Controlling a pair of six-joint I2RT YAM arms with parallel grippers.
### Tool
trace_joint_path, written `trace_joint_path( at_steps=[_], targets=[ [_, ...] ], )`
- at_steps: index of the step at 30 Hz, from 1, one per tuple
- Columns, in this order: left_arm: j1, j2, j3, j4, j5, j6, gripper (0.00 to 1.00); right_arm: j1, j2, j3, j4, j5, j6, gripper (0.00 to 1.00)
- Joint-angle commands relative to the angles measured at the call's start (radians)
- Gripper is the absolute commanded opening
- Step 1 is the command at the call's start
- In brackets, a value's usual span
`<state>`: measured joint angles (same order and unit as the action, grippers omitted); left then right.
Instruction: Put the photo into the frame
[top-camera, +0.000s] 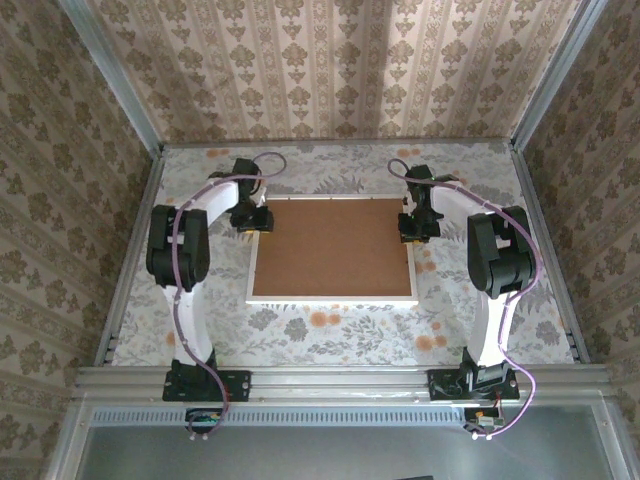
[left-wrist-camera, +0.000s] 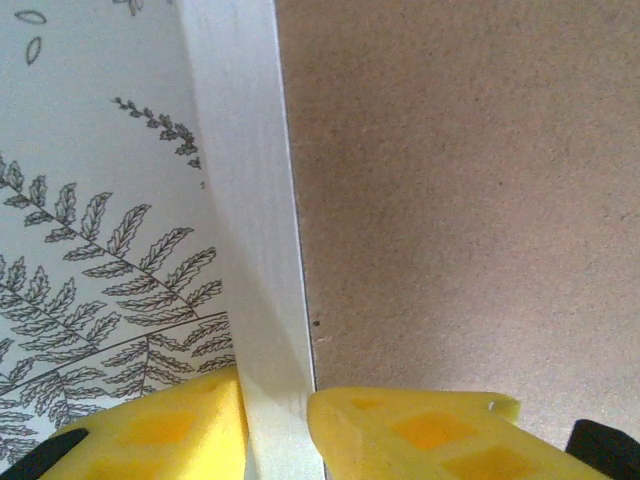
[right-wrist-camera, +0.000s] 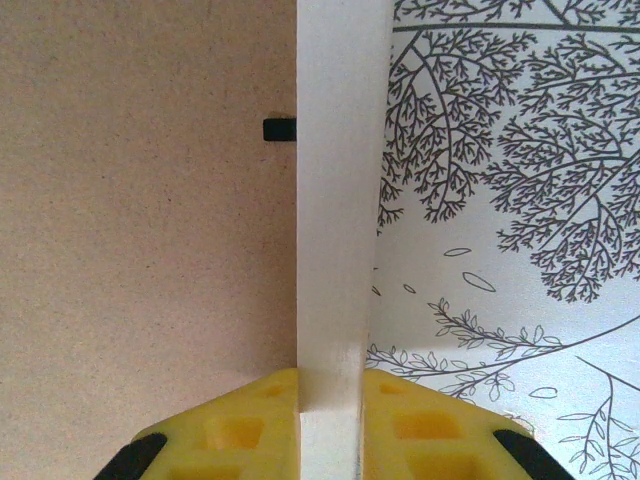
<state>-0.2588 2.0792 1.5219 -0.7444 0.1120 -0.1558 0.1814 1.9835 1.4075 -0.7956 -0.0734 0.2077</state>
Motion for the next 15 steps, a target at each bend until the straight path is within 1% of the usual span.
trace_joint_path(
  at_steps=[1, 9, 15],
  targets=[
    [-0.056, 0.097, -0.017, -0.06, 0.006, 0.035, 0.46, 0.027, 0.053, 0.002, -0.01, -0.038, -0.02, 0.2],
    [-0.072, 0.113, 0.009, -0.078, -0.002, 0.04, 0.49, 0.028, 0.05, 0.005, -0.013, -0.039, -0.02, 0.2],
    [-0.07, 0.111, 0.017, -0.06, 0.04, 0.015, 0.51, 0.027, 0.05, 0.007, -0.016, -0.038, -0.02, 0.2]
  ],
)
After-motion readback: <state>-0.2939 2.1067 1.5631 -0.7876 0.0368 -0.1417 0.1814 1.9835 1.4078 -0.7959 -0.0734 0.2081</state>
